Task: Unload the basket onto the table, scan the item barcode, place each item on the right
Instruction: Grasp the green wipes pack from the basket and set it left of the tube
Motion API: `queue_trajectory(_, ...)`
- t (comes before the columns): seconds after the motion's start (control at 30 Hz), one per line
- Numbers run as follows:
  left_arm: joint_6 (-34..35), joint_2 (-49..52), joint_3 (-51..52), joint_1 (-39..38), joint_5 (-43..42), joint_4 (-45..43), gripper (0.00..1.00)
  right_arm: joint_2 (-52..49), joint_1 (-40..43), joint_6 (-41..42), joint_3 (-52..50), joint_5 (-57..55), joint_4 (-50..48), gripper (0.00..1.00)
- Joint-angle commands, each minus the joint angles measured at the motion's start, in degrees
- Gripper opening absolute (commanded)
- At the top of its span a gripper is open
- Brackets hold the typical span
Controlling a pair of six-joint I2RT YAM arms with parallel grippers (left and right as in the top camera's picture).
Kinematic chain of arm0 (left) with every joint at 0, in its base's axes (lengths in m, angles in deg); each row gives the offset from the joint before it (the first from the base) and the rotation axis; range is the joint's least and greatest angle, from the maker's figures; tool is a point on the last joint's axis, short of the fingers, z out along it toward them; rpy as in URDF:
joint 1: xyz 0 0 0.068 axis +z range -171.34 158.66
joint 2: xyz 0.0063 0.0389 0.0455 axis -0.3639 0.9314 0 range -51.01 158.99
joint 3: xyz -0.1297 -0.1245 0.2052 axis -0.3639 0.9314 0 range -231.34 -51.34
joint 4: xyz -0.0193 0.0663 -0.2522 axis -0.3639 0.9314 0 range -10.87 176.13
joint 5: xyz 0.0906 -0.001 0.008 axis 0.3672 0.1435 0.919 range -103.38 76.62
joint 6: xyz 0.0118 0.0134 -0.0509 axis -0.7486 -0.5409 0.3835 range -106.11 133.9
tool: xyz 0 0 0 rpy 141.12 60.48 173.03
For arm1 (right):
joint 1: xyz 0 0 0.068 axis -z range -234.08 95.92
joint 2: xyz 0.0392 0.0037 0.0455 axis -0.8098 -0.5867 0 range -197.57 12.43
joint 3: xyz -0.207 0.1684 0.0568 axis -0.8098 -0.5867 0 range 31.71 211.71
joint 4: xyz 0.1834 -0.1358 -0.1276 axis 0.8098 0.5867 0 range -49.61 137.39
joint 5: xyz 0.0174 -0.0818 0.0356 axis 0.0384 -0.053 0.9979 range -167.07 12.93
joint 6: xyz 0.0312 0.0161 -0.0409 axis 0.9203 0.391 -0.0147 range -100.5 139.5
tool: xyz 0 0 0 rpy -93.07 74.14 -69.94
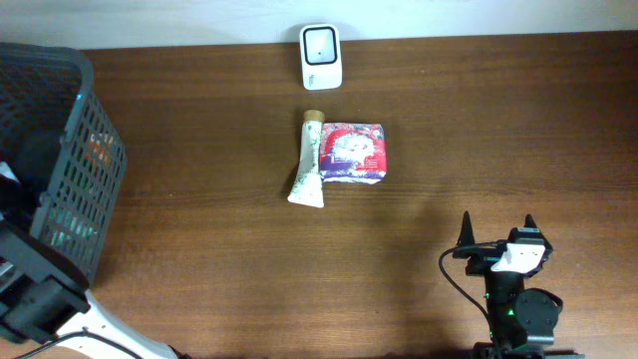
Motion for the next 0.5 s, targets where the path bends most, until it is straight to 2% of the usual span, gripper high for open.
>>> queue_trajectory(0.0,-0.3,-0.3,5.7,0.2,0.9,-4.2,0.57,0.4,-0.3,0.4,-0.5,-0.1,0.1,0.98)
queue_trajectory(0.03,-0.3,-0.3,7.4,0.2,0.9,-5.6,0.49,0.4,-0.3,0.4,-0.5,-0.1,0.1,0.99)
queue_trajectory(0.13,-0.3,-0.4,7.6,0.2,0.8,-5.8,0.05,0.4,-0.3,0.4,-0.5,-0.1,0.1,0.99)
queue_trajectory(0.17,-0.3,-0.4,6.6,0.2,0.6,-5.2,0.00,0.4,-0.3,0.4,-0.5,-0.1,0.1,0.99)
queue_trajectory(0.2,-0.2,-0.4,4.6,0.2,0.2,-3.8,0.00,0.4,-0.3,0.4,-0.5,-0.1,0.1,0.99)
queue_trajectory(0.33,-0.3,-0.4,-19.8,0.2,-5.8,9.6,0.00,0.4,-0.3,0.4,-0.5,-0.1,0.1,0.99)
queue_trajectory(0.4,-0.2,-0.4,-38.9,0.2,-5.9,16.8,0.00,0.4,-0.3,0.4,-0.5,-0.1,0.1,0.99)
queue_trajectory(0.43,0.5,-0.4,-44.6,0.2,-5.8,19.0,0.00,0.4,-0.3,0.4,-0.5,-0.1,0.1,0.99)
queue_trajectory(0.47,3.7,-0.4,-54.8,0.2,-5.9,22.9,0.00,0.4,-0.3,0.4,-0.5,-0.1,0.1,0.99)
